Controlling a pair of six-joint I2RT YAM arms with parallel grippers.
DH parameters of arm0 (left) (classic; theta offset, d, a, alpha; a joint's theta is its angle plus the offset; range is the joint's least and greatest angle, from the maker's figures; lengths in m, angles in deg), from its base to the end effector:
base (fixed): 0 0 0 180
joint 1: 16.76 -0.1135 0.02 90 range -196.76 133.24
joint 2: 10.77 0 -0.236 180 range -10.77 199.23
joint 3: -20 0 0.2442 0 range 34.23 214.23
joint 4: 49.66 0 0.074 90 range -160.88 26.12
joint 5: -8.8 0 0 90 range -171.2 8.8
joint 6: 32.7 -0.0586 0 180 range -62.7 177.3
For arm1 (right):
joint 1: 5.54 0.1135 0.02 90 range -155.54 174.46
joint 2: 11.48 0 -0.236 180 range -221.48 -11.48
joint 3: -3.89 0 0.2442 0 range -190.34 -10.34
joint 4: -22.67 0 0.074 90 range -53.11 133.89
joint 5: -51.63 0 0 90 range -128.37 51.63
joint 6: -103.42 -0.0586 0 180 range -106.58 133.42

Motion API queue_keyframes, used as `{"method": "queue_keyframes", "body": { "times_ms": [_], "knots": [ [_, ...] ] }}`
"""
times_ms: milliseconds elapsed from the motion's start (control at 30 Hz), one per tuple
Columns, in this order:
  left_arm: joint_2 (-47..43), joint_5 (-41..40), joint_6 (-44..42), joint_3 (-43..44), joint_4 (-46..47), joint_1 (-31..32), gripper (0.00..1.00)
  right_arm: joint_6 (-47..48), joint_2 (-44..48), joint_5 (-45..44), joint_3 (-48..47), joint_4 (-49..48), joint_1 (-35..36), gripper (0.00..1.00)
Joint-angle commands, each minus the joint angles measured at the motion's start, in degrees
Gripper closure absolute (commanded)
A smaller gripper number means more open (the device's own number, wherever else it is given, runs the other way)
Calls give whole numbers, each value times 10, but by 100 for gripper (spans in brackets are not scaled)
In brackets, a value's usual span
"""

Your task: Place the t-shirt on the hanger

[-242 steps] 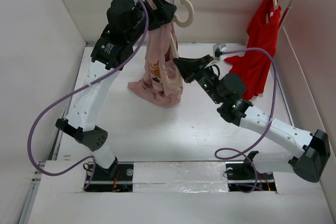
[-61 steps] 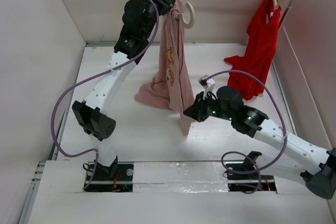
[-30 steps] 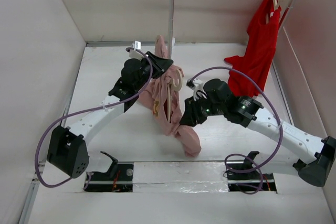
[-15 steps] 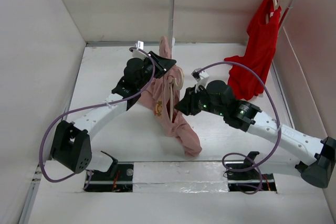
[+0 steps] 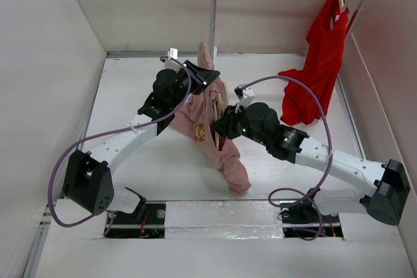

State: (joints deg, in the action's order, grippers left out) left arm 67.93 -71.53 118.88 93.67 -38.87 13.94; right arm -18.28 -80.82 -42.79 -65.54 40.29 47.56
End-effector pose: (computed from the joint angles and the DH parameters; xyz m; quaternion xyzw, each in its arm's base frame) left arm 0.2943 -0.1862 0.3367 -0.1177 0.6608 -0.5721 0.4714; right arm 0.1881 0.2430 0.2948 -0.1272 0.7962 0.3753 0.4571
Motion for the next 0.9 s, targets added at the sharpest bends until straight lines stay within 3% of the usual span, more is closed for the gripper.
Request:
{"method": "queue_keyframes", "body": {
  "times_ms": [0, 100, 233, 300, 367, 400, 467, 567, 767, 867],
  "knots": [
    [-14, 10, 17, 35, 19, 0, 100, -6, -2, -56, -2, -36, 9, 69],
    [-15, 11, 22, 37, 19, 0, 100, -8, -7, -77, -5, -10, 9, 70],
    [-14, 11, 25, 38, 22, 0, 100, 1, -1, -115, -5, 12, 16, 100],
    [-7, 11, 18, 47, 14, 0, 100, 5, 10, -121, 5, 2, 16, 100],
    [-4, 9, 1, 56, -1, 0, 90, 9, 18, -122, 7, 6, 16, 100],
    [0, 9, -5, 66, -6, 0, 76, 9, 19, -124, 6, 11, 16, 100],
    [7, 9, -22, 83, -22, 0, 57, 11, 18, -125, -3, 33, 16, 100],
    [12, 6, -37, 96, -34, 0, 47, 12, 22, -130, -4, 38, 16, 100],
    [23, 1, -71, 130, -78, 0, 43, 23, 32, -140, -7, 46, 16, 100],
    [22, -15, -93, 141, -102, 0, 54, 23, 37, -129, -10, 46, 4, 100]
  ]
}}
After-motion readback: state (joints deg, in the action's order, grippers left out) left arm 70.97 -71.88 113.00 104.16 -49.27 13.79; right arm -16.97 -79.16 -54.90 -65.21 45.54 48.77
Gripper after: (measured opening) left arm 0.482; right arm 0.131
